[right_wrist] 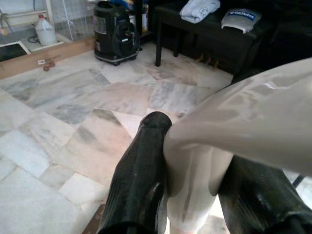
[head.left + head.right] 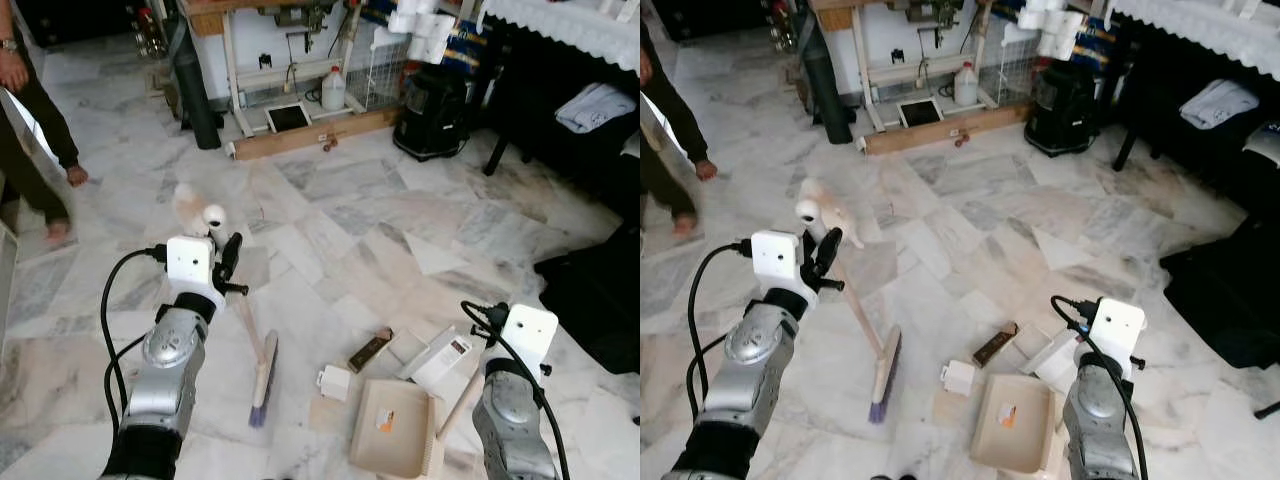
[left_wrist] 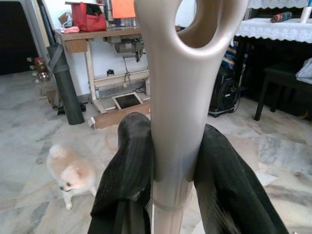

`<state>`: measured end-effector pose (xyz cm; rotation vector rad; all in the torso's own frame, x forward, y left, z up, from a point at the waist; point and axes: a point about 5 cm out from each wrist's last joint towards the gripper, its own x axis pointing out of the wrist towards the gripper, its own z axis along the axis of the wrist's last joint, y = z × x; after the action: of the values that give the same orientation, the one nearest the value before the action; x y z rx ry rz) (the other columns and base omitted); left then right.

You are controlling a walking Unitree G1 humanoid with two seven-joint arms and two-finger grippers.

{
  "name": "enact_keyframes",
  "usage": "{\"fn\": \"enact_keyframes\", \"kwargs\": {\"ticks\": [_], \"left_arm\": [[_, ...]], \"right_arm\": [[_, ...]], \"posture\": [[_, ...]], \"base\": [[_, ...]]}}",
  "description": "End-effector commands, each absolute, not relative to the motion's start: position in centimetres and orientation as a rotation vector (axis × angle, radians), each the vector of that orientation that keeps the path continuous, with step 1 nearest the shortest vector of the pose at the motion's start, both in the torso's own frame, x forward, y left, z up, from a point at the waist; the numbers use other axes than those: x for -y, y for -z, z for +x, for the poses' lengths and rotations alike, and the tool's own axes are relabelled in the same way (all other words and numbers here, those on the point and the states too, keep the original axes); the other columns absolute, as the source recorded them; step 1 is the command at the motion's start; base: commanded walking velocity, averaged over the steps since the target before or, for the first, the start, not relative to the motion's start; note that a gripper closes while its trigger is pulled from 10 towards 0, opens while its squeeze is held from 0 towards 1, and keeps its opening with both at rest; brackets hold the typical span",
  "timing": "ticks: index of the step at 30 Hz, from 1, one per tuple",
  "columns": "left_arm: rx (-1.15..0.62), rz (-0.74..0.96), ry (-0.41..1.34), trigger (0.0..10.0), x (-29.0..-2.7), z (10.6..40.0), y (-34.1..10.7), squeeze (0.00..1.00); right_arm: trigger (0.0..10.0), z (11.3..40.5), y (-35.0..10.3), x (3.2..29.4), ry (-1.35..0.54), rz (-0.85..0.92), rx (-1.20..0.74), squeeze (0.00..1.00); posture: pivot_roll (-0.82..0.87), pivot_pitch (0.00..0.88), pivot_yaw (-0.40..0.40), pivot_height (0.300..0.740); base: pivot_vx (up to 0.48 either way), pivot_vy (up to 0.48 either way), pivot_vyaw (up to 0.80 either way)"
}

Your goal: Sweep floor

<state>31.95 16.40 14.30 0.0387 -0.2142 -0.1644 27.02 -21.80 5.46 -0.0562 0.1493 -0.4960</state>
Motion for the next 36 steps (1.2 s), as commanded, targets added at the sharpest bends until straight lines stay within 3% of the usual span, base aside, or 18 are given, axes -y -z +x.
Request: {"fn": "enact_keyframes", "kwargs": {"ticks": [1, 22, 36], "left_arm": [[0.254, 0.04, 0.156, 10.0, -16.5, 32.6, -15.0, 0.0], [0.258, 0.007, 0.146, 10.0, -16.3, 35.3, -15.1, 0.0], [0.122, -0.048, 0.147, 10.0, -16.1, 36.1, -12.1, 0.0]], "right_arm": [[10.0, 27.0, -5.4, 22.1, 0.509, -0.066, -0.148, 0.0], [10.0, 27.2, -4.9, 22.1, 0.512, -0.063, -0.153, 0.0], [10.0, 26.9, -5.3, 22.4, 0.509, -0.061, -0.124, 0.0]], "posture": [[0.04, 0.087, 0.015, 0.74], [0.02, 0.101, 0.028, 0.74], [-0.03, 0.112, 0.02, 0.74]], "base": [[0.0, 0.0, 0.0], [0.0, 0.0, 0.0], [0.0, 0.0, 0.0]]}}
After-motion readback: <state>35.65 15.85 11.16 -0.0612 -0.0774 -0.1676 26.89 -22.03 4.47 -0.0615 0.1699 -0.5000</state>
